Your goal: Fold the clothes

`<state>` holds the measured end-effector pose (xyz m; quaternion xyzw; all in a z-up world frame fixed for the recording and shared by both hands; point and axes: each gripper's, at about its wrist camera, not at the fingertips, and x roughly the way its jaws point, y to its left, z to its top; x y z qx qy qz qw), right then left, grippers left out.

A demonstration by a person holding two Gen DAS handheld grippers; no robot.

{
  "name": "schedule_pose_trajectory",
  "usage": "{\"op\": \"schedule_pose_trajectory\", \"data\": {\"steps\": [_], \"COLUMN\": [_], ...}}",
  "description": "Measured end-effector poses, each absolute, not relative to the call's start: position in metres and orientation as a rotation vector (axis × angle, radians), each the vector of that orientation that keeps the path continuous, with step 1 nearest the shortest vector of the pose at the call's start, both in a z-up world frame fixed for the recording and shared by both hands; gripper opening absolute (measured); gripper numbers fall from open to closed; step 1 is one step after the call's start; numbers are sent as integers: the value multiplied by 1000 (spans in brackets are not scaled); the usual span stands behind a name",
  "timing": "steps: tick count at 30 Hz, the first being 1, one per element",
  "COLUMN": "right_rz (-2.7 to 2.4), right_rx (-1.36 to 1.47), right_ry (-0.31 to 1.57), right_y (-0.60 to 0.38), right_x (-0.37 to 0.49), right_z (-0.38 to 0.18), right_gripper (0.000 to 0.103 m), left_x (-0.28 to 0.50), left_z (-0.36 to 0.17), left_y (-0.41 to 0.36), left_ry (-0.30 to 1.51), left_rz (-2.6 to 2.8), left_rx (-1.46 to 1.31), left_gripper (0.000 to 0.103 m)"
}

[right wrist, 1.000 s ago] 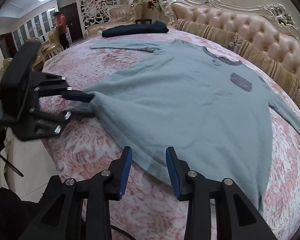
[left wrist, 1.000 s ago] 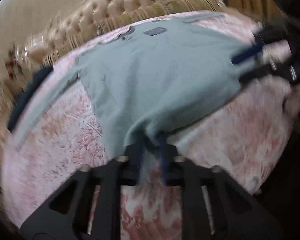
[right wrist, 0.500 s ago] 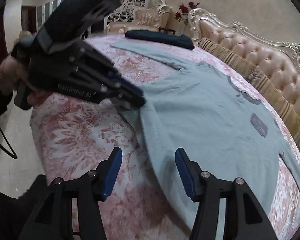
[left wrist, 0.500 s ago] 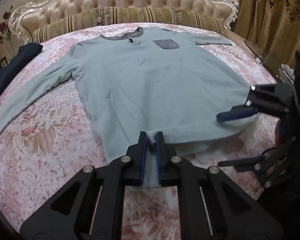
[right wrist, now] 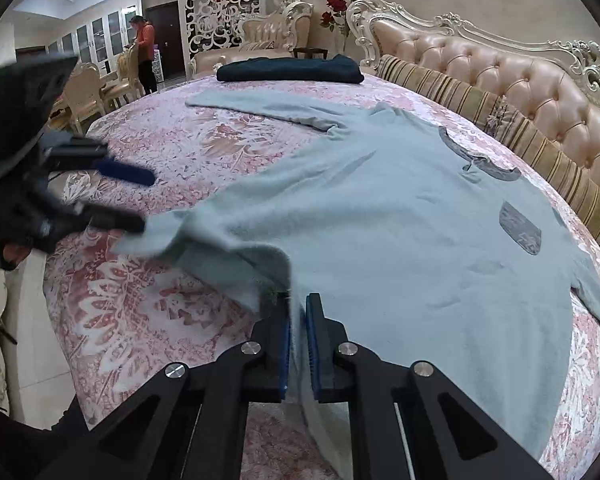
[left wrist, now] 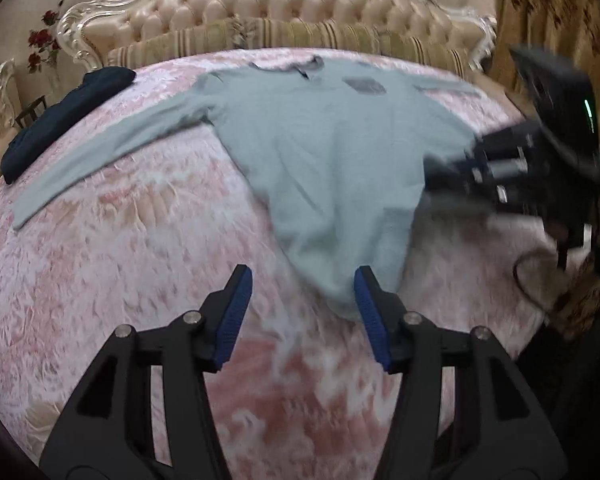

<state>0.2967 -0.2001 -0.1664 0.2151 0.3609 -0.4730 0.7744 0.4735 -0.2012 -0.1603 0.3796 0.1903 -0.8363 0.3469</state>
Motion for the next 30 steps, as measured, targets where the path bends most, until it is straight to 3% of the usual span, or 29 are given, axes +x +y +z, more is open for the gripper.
{"op": "schedule_pose_trajectory", "data": {"steps": [6, 10, 26, 27, 30], "right_rz": [-1042, -1052, -996, -994, -997], "right_rx": [503, 519, 529, 526, 497], "right_ry": [756, 755, 744, 741, 729], "right_y": [-207, -216, -193, -188, -172], "right_x": [289, 285, 279, 279, 282], "right_z": [-165, -167, -164, -163, -158], "right_gripper": [7, 7, 11, 13, 55], "left_x": [457, 463, 450, 449, 450], "left_z": [-168, -175, -154, -157, -163], "left_y": [-182, -186, -243, -247, -262], "left_ry": [421, 572, 717, 738, 824], "left_rz": [-2193, -2211, -2331, -2326, -2302], "left_rx": [1029, 1000, 778, 774, 741], "left_gripper": [57, 57, 57, 57, 57]}}
